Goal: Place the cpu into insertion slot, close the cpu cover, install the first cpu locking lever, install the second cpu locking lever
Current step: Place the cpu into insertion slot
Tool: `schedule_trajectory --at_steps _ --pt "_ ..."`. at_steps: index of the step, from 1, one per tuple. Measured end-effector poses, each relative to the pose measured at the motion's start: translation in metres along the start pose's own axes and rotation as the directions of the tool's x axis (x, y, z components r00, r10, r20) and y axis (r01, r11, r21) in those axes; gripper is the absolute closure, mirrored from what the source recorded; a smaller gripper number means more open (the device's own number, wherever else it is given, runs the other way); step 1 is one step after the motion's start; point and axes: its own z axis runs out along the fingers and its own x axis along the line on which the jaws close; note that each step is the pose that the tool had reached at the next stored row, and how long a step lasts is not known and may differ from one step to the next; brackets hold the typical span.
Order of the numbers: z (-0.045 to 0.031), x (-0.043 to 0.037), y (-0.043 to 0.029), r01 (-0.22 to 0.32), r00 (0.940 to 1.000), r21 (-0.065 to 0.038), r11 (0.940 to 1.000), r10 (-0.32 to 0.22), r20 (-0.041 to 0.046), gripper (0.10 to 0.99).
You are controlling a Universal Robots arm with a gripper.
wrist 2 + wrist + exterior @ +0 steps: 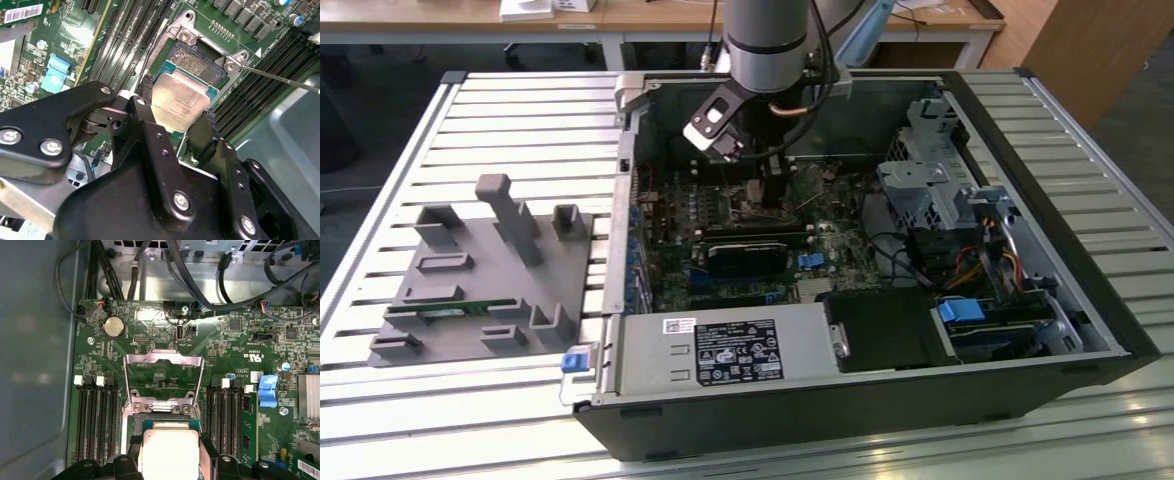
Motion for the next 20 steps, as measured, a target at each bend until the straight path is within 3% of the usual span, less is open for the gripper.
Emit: schedule_trajectory --at_steps 6,20 --pt "0.0057 0.0002 -0.0009 0.000 1.0000 0.000 1.0000 0.000 -0.0001 0.553" --pt "0.0098 0.0005 -0.0016 0.000 1.0000 0.000 1.0000 0.000 -0.0002 0.553"
